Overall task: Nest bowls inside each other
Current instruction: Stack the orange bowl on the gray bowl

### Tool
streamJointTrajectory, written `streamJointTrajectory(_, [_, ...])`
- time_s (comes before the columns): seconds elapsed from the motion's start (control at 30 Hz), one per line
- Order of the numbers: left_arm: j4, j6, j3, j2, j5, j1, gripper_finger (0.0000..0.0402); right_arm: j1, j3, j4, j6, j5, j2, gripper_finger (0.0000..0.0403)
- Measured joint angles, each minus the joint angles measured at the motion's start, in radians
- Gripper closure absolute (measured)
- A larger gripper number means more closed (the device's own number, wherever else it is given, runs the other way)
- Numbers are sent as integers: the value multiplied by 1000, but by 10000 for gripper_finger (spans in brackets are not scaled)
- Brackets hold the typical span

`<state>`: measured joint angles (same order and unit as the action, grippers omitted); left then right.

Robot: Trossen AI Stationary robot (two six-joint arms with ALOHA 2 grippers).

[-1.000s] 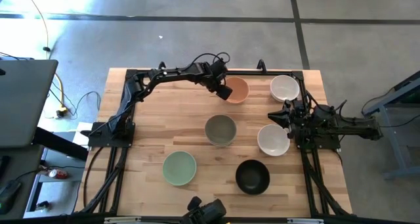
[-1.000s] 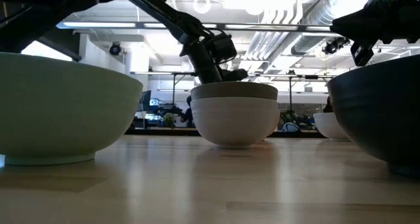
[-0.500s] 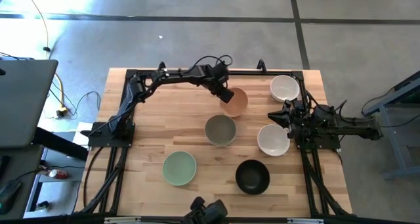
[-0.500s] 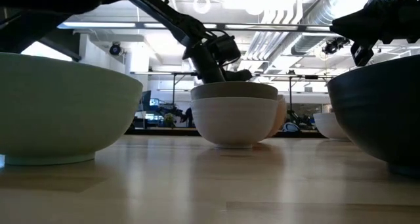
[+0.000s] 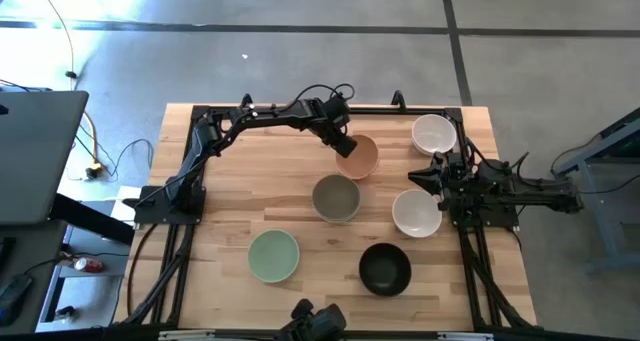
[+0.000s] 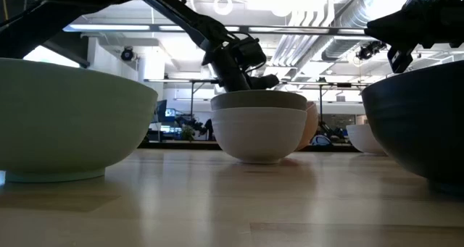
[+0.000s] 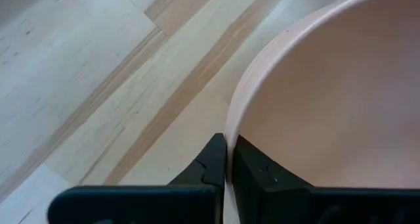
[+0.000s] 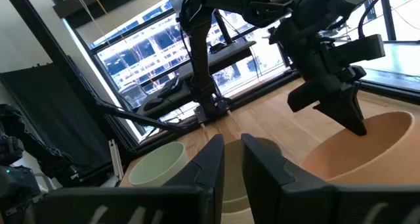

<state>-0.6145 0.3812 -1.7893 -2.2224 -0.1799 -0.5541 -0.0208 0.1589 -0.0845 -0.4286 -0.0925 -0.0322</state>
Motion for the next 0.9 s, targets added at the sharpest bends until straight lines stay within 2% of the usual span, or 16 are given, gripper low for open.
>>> streamJointTrajectory(0.47, [-70, -61, 0, 127, 8, -62, 401, 0, 0, -1, 2, 6, 0, 359])
streamJointTrajectory(0.9, [-282, -169, -1, 295, -8, -75, 402, 0, 0, -1, 10, 3, 0, 359])
